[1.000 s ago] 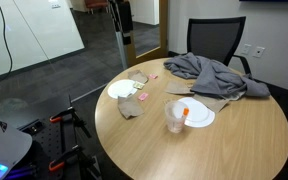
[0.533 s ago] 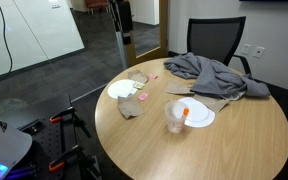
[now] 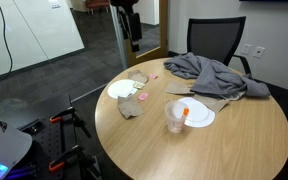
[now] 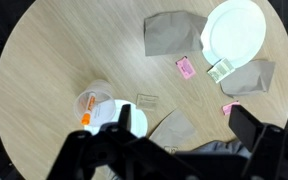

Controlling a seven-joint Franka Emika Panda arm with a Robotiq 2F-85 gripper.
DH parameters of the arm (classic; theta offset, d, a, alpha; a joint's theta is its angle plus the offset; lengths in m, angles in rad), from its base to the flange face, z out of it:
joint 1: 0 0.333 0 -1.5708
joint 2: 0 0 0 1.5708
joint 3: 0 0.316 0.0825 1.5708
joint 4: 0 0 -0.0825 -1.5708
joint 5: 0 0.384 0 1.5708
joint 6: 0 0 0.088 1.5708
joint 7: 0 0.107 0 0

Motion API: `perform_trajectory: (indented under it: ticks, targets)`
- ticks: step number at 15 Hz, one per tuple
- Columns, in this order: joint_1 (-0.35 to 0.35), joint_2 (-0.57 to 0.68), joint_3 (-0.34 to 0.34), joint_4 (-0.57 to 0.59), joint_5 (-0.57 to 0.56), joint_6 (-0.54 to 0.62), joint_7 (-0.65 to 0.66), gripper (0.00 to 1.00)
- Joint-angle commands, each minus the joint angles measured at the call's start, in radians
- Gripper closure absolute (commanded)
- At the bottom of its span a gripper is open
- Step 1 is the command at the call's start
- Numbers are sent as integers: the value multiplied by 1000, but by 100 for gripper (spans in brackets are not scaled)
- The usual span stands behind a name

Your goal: Pick up the marker from the cup and place it on the table

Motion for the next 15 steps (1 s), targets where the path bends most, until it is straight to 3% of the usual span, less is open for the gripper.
perform_trajectory:
  ticks: [1,15]
  targets:
    - [-26,112,20,61,-23,69,52,0]
    - [-78,408,-20,255,-135,145,285,0]
